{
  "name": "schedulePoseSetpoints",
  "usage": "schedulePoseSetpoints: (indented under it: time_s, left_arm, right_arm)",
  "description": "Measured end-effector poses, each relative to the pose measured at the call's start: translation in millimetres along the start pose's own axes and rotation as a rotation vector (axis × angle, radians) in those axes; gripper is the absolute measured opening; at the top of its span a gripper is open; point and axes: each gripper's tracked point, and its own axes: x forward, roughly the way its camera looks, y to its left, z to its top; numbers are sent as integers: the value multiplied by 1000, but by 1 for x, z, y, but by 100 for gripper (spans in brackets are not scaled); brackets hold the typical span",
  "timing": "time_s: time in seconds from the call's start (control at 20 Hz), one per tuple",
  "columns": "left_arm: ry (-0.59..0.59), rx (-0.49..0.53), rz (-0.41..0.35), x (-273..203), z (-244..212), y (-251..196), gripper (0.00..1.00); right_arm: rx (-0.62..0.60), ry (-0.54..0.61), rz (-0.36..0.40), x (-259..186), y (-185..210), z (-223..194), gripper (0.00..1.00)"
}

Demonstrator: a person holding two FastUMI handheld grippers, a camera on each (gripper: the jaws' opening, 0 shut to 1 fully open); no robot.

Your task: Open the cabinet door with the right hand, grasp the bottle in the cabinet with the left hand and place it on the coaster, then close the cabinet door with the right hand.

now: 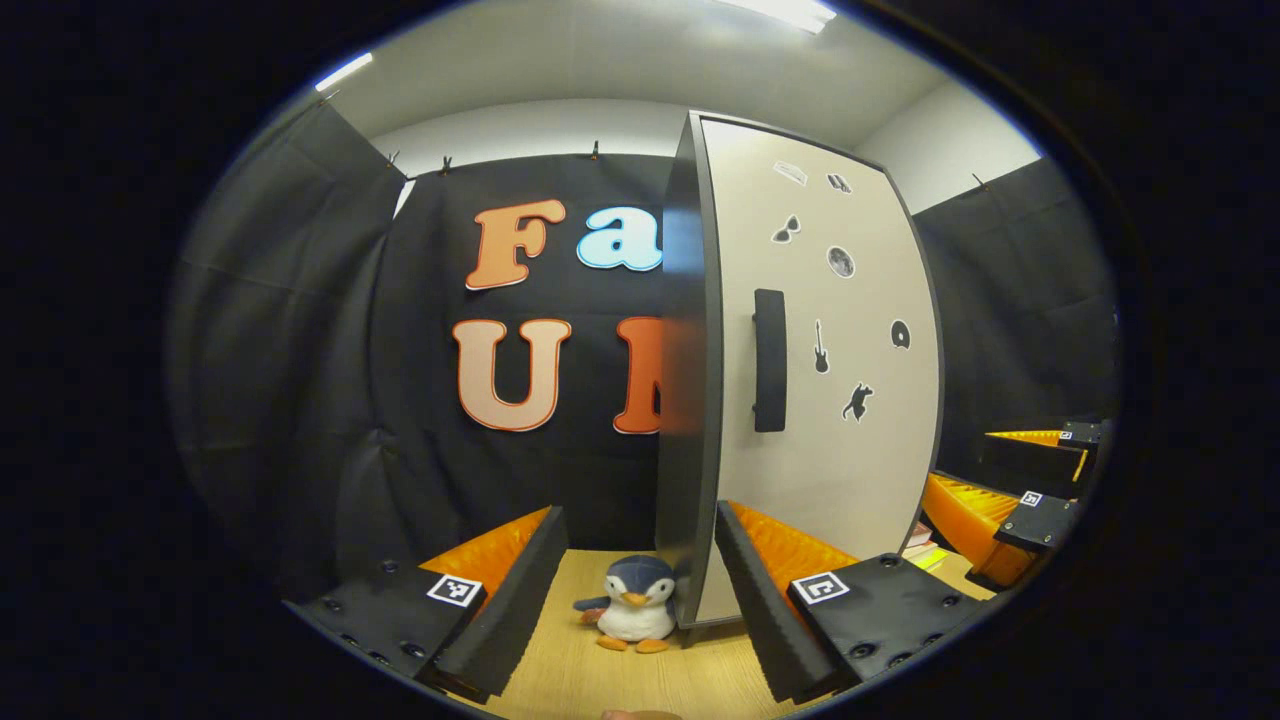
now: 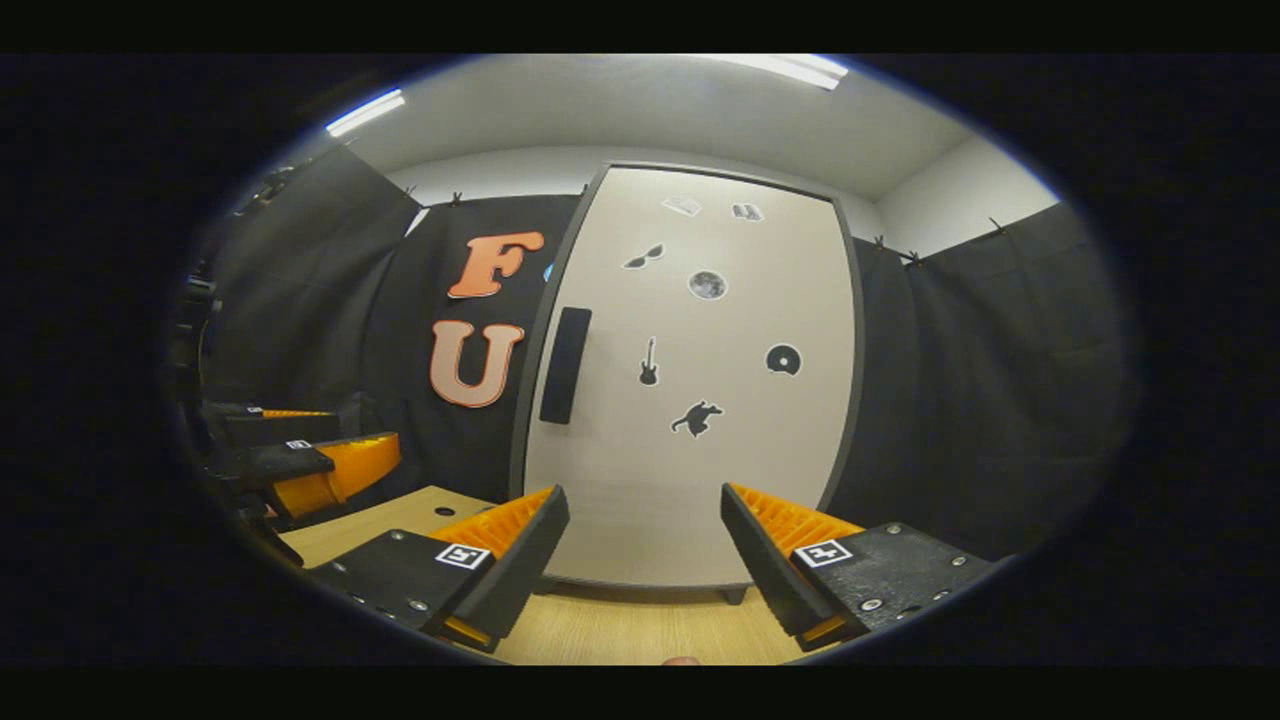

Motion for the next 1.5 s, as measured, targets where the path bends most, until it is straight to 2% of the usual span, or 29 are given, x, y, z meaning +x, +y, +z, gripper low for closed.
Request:
schedulePoseSetpoints:
  time_s: [0.1, 0.25, 0.3, 0.5, 0.65, 0.7, 1.15, 1.3, 1.5]
  left_arm:
    - [-8, -7, -4, 2, 2, 1, 94]
    - [-7, 13, -5, 10, 1, 5, 97]
    - [-6, 22, -6, 11, 1, 8, 94]
    - [-11, 55, -3, 17, 2, 18, 99]
    - [-21, 80, -8, 23, 5, 22, 99]
    - [-20, 84, -9, 24, 4, 24, 96]
    - [12, 38, -27, 29, -16, 32, 97]
    - [17, 26, -17, 27, -19, 42, 97]
    - [22, 16, 8, 23, -22, 58, 96]
  right_arm:
    - [-5, 14, 4, 11, 6, 0, 95]
    - [23, 14, 33, 29, 21, 6, 95]
    - [35, 15, 37, 36, 25, 8, 95]
    - [93, 3, 76, 69, 47, 19, 95]
    - [125, -9, 102, 94, 62, 31, 95]
    - [124, -13, 106, 102, 66, 35, 95]
    - [154, -24, 66, 160, 77, 62, 94]
    - [169, -11, 46, 175, 77, 61, 88]
    - [155, -19, -3, 180, 73, 62, 70]
